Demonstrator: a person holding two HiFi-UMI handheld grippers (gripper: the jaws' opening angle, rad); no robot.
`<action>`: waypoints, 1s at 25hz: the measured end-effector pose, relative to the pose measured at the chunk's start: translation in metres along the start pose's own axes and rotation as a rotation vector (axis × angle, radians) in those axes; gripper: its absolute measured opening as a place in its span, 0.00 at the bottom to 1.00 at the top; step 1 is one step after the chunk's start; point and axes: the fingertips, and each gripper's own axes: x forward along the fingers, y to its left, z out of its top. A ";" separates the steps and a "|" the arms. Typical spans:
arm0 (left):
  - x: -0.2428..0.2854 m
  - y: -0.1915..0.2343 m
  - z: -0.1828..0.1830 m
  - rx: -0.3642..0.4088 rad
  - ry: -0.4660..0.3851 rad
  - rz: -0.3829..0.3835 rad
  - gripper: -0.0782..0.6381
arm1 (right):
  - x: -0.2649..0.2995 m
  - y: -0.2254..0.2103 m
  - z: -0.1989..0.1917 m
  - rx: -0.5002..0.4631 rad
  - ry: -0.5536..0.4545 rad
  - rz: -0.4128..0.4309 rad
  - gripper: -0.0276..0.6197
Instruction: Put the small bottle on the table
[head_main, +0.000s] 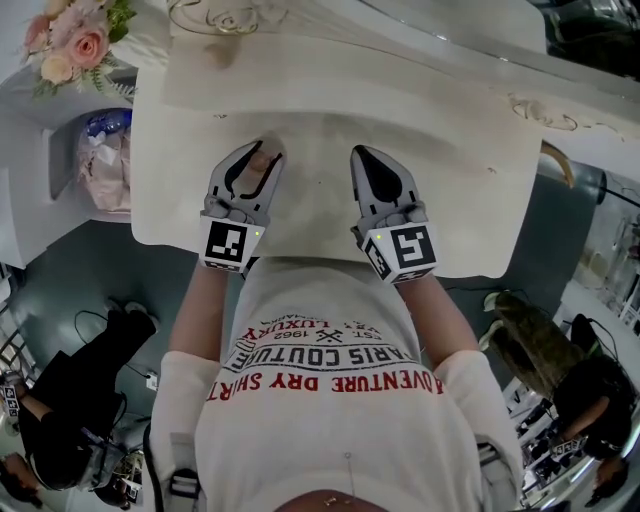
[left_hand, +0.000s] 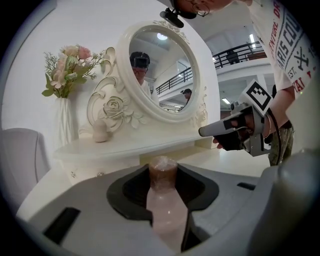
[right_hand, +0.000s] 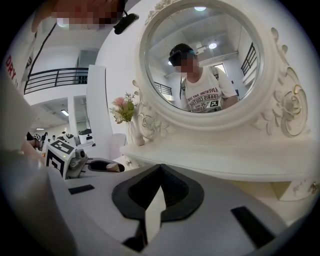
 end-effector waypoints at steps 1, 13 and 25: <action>0.001 -0.001 0.000 -0.002 0.007 -0.005 0.30 | -0.001 0.000 0.001 -0.001 -0.001 -0.002 0.04; -0.028 -0.003 0.052 0.029 -0.028 -0.014 0.42 | -0.024 0.030 0.036 -0.003 -0.065 -0.041 0.04; -0.094 0.014 0.116 0.046 -0.084 0.013 0.12 | -0.065 0.078 0.094 -0.067 -0.195 -0.078 0.04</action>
